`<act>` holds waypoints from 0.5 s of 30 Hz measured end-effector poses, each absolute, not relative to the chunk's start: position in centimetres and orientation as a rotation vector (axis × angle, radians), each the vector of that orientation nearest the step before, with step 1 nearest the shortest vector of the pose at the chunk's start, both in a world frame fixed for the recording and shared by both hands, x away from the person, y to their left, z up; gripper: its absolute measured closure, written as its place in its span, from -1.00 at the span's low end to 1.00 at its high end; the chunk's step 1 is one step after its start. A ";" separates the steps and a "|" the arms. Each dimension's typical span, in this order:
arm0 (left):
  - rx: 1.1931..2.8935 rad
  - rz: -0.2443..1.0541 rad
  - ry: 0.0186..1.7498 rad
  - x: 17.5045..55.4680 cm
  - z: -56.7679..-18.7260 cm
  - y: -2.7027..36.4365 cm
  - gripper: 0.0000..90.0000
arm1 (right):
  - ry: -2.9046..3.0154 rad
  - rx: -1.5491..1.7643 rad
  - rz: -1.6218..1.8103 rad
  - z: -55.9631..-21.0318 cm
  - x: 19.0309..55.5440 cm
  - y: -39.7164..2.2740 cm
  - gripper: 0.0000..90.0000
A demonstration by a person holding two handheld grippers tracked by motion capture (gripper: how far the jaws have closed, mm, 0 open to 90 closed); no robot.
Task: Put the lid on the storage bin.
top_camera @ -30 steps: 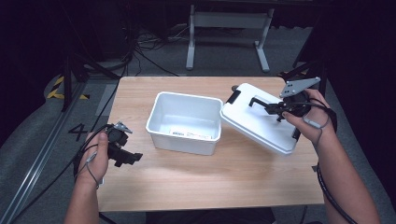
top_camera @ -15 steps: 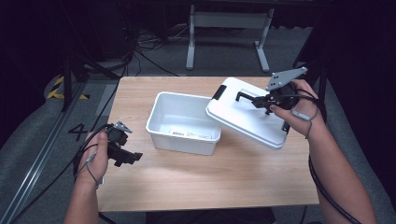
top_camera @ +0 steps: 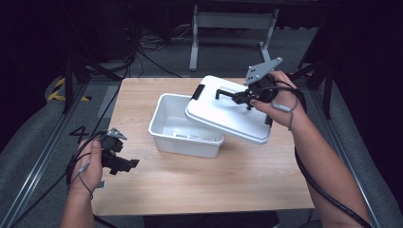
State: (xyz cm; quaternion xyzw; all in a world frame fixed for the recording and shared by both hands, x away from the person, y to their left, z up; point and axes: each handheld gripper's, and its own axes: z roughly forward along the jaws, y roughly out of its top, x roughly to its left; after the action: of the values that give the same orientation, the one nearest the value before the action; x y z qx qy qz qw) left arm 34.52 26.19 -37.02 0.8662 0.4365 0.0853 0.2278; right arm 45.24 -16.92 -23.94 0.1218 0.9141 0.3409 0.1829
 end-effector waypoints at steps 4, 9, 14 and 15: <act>2.376 0.239 1.217 34.1 -36.9 26.7 -0.59 | 2.590 0.304 0.962 -24.0 45.8 -15.2 0.89; 2.379 0.241 1.223 34.1 -37.0 26.8 -0.59 | 2.606 0.250 0.963 -24.2 46.5 -13.0 0.89; 2.376 0.240 1.220 34.1 -37.0 26.9 -0.59 | 2.627 0.219 0.955 -24.4 47.1 -10.9 0.89; 2.374 0.241 1.219 34.2 -37.0 26.9 -0.59 | 2.630 0.213 0.956 -24.4 47.2 -10.5 0.89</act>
State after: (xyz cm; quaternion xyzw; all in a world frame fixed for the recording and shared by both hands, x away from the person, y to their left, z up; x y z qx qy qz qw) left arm 34.19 26.92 -37.03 0.8624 0.4430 0.0877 0.2290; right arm 47.22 -10.51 -24.41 0.0749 0.9240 0.3358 0.1669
